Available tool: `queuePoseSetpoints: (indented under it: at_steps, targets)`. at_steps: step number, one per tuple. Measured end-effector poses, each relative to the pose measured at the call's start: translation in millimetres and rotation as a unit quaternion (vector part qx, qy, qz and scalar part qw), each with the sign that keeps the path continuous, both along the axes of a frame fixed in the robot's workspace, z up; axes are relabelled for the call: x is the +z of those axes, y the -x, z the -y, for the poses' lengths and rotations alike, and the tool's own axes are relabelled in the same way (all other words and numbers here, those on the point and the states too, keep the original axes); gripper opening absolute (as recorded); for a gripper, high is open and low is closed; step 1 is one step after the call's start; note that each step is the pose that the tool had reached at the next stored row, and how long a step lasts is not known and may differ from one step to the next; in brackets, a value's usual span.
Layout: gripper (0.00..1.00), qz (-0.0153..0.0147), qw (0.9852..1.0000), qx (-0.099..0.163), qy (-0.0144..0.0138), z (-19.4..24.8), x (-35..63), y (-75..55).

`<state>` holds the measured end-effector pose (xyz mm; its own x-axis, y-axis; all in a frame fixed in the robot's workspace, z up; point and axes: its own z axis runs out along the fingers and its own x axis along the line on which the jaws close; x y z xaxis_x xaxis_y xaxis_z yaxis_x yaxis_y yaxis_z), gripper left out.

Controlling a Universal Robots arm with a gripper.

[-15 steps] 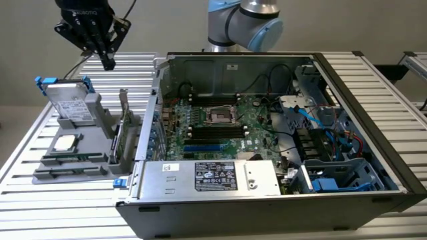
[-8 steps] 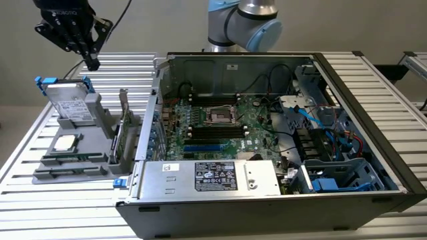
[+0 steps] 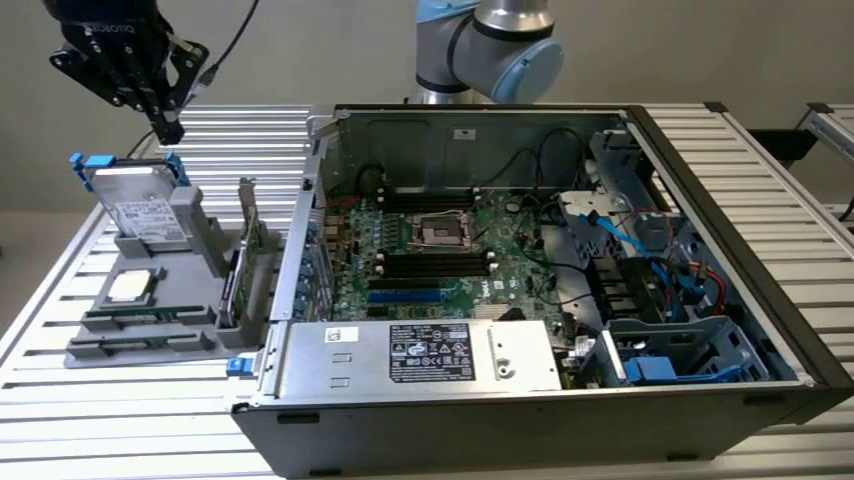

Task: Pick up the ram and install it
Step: 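Reach for the ram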

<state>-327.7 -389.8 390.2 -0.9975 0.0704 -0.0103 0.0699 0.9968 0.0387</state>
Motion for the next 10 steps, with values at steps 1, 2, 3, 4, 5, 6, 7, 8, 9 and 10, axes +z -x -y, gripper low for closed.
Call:
queuePoseSetpoints:
  at_steps: [1, 2, 3, 4, 5, 6, 7, 8, 9, 10]
  targets:
    - [0.10, -0.0009, 1.0000, 0.000, 0.0006, 0.8, -0.5, 1.9]
    - [0.10, -0.0017, 1.0000, 0.000, 0.0012, 1.7, -0.9, 3.7]
    - [0.10, -0.0025, 1.0000, 0.000, 0.0017, 2.6, -1.5, 5.6]
    - [0.10, -0.0033, 1.0000, 0.000, 0.0022, 3.4, -2.0, 7.6]
    - [0.10, -0.0040, 1.0000, 0.000, 0.0025, 4.3, -2.5, 9.6]
    - [0.10, -0.0048, 1.0000, 0.000, 0.0028, 5.4, -3.1, 11.8]
    - [0.10, -0.0054, 1.0000, 0.000, 0.0030, 6.4, -3.8, 13.9]
    - [0.10, -0.0060, 1.0000, 0.000, 0.0031, 7.7, -4.5, 16.1]
    - [0.10, -0.0064, 1.0000, 0.000, 0.0031, 9.2, -5.2, 18.1]
    - [0.10, -0.0066, 1.0000, 0.000, 0.0031, 11.2, -5.7, 20.2]
